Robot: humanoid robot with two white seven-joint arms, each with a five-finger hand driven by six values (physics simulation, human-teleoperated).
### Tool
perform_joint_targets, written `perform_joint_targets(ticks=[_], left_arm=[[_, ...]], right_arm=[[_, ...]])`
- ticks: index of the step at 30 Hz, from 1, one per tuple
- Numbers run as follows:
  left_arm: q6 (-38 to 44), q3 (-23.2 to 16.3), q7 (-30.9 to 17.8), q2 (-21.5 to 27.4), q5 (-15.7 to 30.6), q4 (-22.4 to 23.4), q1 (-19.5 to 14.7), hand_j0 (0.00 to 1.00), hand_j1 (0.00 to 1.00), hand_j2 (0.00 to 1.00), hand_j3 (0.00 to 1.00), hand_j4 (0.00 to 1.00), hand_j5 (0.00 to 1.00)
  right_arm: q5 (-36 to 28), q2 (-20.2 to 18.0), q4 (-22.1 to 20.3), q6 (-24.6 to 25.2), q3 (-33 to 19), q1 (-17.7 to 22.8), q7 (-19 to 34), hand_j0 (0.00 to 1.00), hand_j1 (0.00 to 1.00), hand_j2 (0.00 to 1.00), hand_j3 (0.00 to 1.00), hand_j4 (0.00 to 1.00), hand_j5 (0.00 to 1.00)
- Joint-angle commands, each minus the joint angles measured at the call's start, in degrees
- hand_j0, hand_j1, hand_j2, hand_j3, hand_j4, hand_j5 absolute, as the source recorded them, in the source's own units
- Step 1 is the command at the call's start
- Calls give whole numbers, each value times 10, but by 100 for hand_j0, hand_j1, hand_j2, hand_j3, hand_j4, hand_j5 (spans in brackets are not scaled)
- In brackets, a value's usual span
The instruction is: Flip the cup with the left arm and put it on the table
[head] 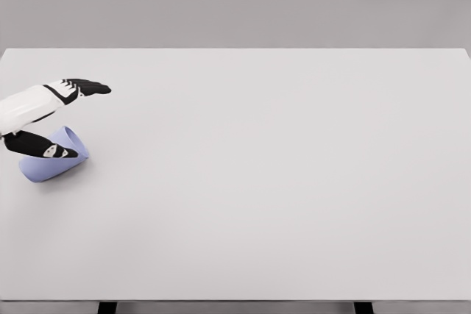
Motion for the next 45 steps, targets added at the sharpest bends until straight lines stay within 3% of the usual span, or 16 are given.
perform_joint_targets(ticks=[1, 10, 12, 13, 14, 15, 17, 19, 20, 21, 22, 24, 26, 31, 37, 45], left_arm=[[1, 0, 0, -7, 5, -2, 0, 100, 100, 100, 100, 100, 100], [4, -1, -4, -36, 1, -17, -6, 100, 100, 100, 100, 100, 100], [80, 0, 12, -40, 1, -18, -14, 100, 100, 100, 100, 100, 100], [153, -27, 126, -2, 4, -24, -23, 100, 100, 100, 100, 100, 100], [196, -64, 200, 33, 7, -29, -32, 100, 100, 100, 100, 100, 100], [239, -147, 299, 99, 19, -30, -78, 100, 100, 100, 100, 100, 100], [237, -221, 296, 127, 21, -29, -112, 100, 100, 100, 100, 100, 100], [233, -227, 267, 127, 21, -26, -112, 100, 100, 100, 100, 100, 100], [239, -225, 209, 127, 61, -25, -112, 100, 100, 100, 100, 100, 100], [244, -225, 157, 128, 155, -25, -112, 100, 100, 100, 100, 100, 100], [255, -225, 146, 129, 199, -25, -112, 100, 100, 100, 100, 100, 100], [273, -229, 148, 129, 225, -27, -105, 100, 100, 100, 100, 100, 100], [300, -229, 148, 131, 287, -27, -78, 100, 100, 100, 100, 100, 100], [349, -231, 257, 166, 267, -30, -54, 100, 100, 100, 100, 100, 100], [385, -239, 251, 164, 179, -30, -44, 100, 100, 100, 100, 100, 100], [425, -240, 227, 142, 156, -30, -43, 100, 100, 100, 100, 100, 100]], right_arm=[[-1, 0, 0, 0, 0, 0, 0, 100, 100, 100, 100, 100, 100], [0, 0, 1, 0, 1, 0, 0, 100, 100, 100, 100, 100, 100], [0, 0, 1, 0, 1, 0, 0, 100, 100, 100, 100, 100, 100], [0, 0, 1, 0, 1, 0, 0, 100, 100, 100, 100, 100, 100], [-1, 0, 1, 0, 1, 0, 0, 100, 100, 100, 100, 100, 100], [-1, 0, 1, 0, 1, 0, 0, 100, 100, 100, 100, 100, 100], [0, 0, 1, 0, 1, 0, 0, 100, 100, 100, 100, 100, 100], [0, 0, 1, 0, 1, 0, 0, 100, 100, 100, 100, 100, 100], [-1, 0, 1, 0, 1, 0, 0, 100, 100, 100, 100, 100, 100], [-1, 0, 1, 0, 1, 0, 0, 100, 100, 100, 100, 100, 100], [0, 0, 1, 0, 1, 0, 0, 100, 100, 100, 100, 100, 100], [-1, 0, 1, 0, 1, 0, 0, 100, 100, 100, 100, 100, 100], [-1, 0, 1, 0, 1, 0, 0, 100, 100, 100, 100, 100, 100], [0, 0, 1, 0, 1, 0, 0, 100, 100, 100, 100, 100, 100], [-1, 0, 0, 0, 1, 0, 0, 100, 100, 100, 100, 100, 100], [0, 0, 1, 0, 1, 0, 0, 100, 100, 100, 100, 100, 100]])
